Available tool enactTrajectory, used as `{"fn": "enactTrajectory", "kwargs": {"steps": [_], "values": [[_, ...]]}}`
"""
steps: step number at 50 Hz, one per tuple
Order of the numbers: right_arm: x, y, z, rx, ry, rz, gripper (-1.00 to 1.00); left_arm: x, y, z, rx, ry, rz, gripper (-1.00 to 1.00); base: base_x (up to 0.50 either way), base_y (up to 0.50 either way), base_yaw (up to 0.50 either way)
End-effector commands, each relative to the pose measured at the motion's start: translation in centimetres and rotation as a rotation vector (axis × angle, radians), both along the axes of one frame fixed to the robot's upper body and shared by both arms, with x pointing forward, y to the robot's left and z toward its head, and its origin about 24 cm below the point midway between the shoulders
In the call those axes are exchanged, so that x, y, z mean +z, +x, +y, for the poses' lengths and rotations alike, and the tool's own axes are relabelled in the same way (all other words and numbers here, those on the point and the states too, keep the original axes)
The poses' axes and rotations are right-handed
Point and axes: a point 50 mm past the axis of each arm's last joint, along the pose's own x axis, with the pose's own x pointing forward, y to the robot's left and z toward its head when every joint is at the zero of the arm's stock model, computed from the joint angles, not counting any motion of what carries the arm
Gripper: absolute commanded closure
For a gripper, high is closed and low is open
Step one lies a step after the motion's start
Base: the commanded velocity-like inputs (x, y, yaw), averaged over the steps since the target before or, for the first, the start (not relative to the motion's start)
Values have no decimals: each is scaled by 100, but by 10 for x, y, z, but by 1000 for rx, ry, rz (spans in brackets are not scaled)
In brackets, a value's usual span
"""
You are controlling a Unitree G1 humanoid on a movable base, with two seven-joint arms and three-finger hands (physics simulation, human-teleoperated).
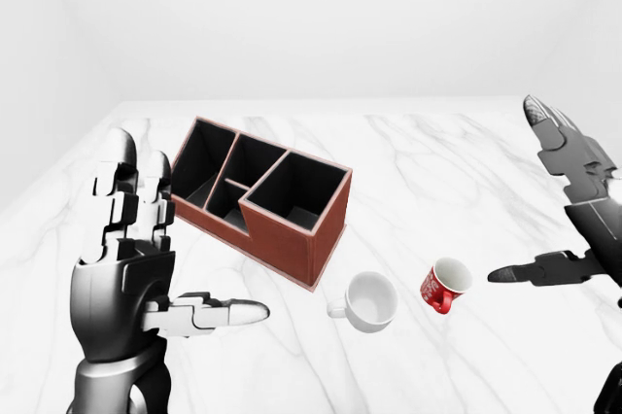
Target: Pick up the red mug and place it to the right of the caddy.
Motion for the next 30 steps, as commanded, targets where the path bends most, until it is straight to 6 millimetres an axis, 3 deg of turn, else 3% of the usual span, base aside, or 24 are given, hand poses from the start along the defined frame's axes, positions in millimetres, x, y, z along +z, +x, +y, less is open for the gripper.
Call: {"fn": "enactTrajectory", "kwargs": {"steps": [1,5,11,21,30], "values": [[-18,2,-8,-62,37,84,-100,1,-1,0,1,0,-3,-100,0,0,0],[-24,2,-10,-78,54,113,-100,0,0,1,3,-2,0,-100,0,0,0],[-49,4,-15,-114,108,230,-100,1,-1,0,0,1,-3,-100,0,0,0],[-61,11,-19,-137,121,288,-100,1,-1,1,4,1,-8,-100,0,0,0],[-82,12,-36,-200,152,391,-100,4,-2,2,6,3,-20,-100,0,0,0]]}}
